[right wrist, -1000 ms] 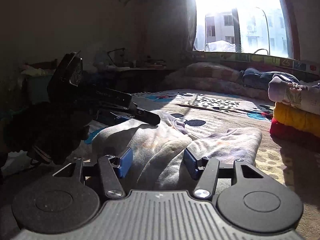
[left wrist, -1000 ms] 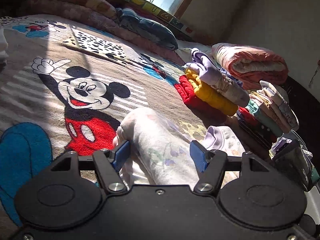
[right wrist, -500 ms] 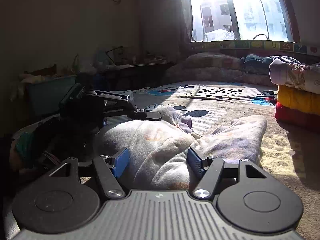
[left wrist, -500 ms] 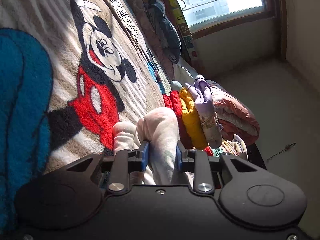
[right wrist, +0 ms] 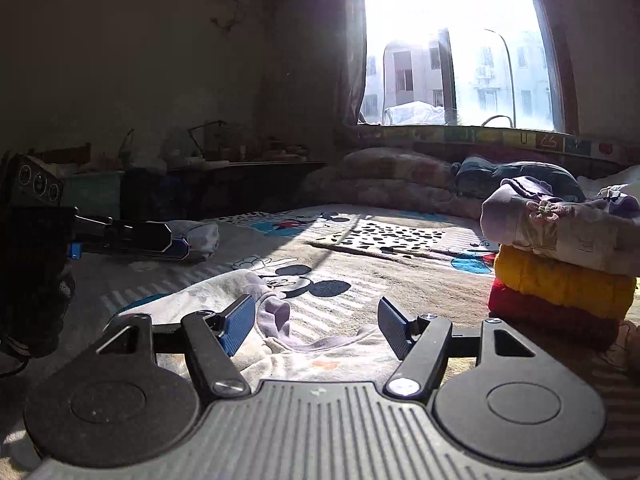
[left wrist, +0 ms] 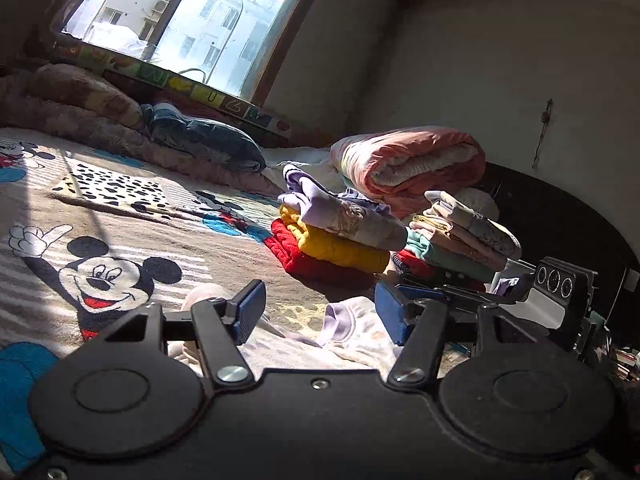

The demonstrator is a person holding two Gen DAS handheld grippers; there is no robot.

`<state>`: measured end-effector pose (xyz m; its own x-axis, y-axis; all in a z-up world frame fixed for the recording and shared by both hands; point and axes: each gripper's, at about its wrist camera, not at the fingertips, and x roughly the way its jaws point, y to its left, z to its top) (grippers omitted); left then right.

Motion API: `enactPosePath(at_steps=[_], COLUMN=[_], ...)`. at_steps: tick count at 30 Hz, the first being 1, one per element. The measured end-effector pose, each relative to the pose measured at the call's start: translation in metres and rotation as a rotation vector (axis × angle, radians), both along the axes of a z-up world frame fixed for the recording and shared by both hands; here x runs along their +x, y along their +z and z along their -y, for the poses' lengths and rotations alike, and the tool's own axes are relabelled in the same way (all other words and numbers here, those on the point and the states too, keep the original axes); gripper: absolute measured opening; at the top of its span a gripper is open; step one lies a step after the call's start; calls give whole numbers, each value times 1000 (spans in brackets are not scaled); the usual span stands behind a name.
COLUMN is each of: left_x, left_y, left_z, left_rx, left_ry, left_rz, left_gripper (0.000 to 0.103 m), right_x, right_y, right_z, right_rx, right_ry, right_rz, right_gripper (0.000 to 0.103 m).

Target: Fold clothes

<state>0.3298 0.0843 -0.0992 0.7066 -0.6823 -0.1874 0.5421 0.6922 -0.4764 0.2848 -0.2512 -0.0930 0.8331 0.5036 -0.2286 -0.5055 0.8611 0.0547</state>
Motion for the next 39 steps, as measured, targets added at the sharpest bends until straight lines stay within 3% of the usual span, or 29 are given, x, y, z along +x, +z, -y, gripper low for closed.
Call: enactPosePath(at_steps=[6,10,14,16,19,21,26,28,33,39], left_x=[1,7,16,10,-1,3,23,31,38,23], left_y=[-23,-35,-37,-28,-8,0,-14,-23,-35,-24], left_z=[26,39,36,30,19,14,34,43,42,37], left_rx=[168,243,208,172,99,47,158,235,255,224], left_ry=[-74,-109,-121,-103,-53,-28,-21,-20,-9,11], left_rz=[-11,-45,-78,-28,76,96,40,-16,-70,-3], left_gripper=[59,60,63,61,60,60,60,60,60,61], right_x=[54,63,61,58,38,26,24,33,50,28], right_y=[-44,-53,-56,-54,-34,-23,-28,-35,-45,-31], right_z=[18,26,16,16,21,19,14,11,6,13], right_rx=[140,222,167,171,163,142,97,107,105,153], right_ry=[79,98,82,79,43,49,63,69,89,57], right_rz=[-242,-304,-312,-303,-193,-143,-144,-200,-298,-235], right_gripper=[69,68,68,68,69,71,75,77,78,77])
